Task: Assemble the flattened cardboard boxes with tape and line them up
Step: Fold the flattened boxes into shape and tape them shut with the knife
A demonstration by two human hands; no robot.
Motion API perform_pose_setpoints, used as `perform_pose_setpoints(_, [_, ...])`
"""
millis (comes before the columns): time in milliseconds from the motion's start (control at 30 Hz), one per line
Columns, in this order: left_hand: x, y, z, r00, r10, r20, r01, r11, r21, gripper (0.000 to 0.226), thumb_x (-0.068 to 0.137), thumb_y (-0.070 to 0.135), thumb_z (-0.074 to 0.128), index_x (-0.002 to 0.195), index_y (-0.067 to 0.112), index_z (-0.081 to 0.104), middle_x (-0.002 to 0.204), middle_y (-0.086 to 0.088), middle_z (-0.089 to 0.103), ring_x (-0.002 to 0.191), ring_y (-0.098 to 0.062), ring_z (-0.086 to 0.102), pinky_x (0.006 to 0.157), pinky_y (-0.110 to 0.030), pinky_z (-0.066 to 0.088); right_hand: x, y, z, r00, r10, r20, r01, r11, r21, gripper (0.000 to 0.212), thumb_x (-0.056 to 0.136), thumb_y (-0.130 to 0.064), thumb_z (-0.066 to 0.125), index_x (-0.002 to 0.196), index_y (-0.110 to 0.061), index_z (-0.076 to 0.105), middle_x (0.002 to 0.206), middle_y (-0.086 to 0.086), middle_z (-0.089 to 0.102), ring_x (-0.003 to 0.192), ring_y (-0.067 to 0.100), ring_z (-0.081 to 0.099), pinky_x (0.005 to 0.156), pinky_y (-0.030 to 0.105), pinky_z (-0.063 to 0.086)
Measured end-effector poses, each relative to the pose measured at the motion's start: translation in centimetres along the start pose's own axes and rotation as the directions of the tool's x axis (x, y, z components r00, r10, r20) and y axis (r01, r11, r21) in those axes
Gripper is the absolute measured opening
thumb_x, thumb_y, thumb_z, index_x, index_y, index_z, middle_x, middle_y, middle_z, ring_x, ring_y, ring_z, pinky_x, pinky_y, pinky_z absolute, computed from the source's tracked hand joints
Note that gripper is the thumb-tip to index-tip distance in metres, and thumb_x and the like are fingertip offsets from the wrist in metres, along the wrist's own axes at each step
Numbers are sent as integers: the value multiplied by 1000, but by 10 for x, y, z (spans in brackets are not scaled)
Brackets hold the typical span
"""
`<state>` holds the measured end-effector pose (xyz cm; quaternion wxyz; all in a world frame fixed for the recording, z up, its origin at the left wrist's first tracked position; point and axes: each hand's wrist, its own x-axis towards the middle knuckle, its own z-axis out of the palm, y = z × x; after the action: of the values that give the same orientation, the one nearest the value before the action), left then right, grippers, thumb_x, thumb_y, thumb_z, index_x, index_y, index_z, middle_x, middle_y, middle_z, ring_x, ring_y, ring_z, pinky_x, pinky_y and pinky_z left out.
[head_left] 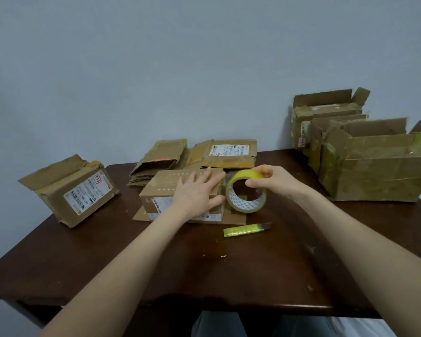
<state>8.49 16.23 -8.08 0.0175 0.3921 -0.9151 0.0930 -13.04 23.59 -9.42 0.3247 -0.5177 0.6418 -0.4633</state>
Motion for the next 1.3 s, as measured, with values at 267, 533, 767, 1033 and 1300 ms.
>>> perform_pose_setpoints(267, [0,-30,8,999,32,-26,-33,999,-11,65,93,62,32,149,45,4,161,5,6,146,-28,14,115,-53,19,-4,-7,0,998,-66,22,69,954,-291,51,73,-33,81,121,-25,63,112,-4,58,102,14,55,81,25,43])
perform_pose_setpoints(533, [-10,-27,11,990,61,-124,-69,996,-58,61,95,57,33,150,39,13,159,10,12,146,-23,15,117,-43,16,-8,-2,0,999,-38,-1,36,957,-287,62,74,-44,78,130,-25,55,122,-3,54,111,16,53,91,31,46])
perform_pose_setpoints(767, [-18,-25,9,992,60,-112,-69,995,-74,56,97,55,31,149,40,16,159,8,12,147,-22,13,118,-41,14,-18,5,0,997,-60,-50,50,983,-175,35,78,-36,77,107,-26,62,104,-2,64,97,15,59,80,25,48])
perform_pose_setpoints(1033, [-34,0,-2,975,9,-221,-31,995,-97,53,95,40,50,144,24,38,150,-6,35,136,-26,36,110,-40,33,-21,-10,3,998,-34,-46,15,929,-369,68,78,-49,72,135,-19,53,133,5,55,118,22,52,91,29,41])
perform_pose_setpoints(1300, [-52,73,16,970,219,-104,-225,973,-47,38,95,36,51,128,18,54,123,-2,56,114,-22,54,86,-36,48,-25,-16,5,999,-21,-31,6,907,-422,69,82,-50,69,138,-15,50,138,7,52,124,24,50,99,34,41])
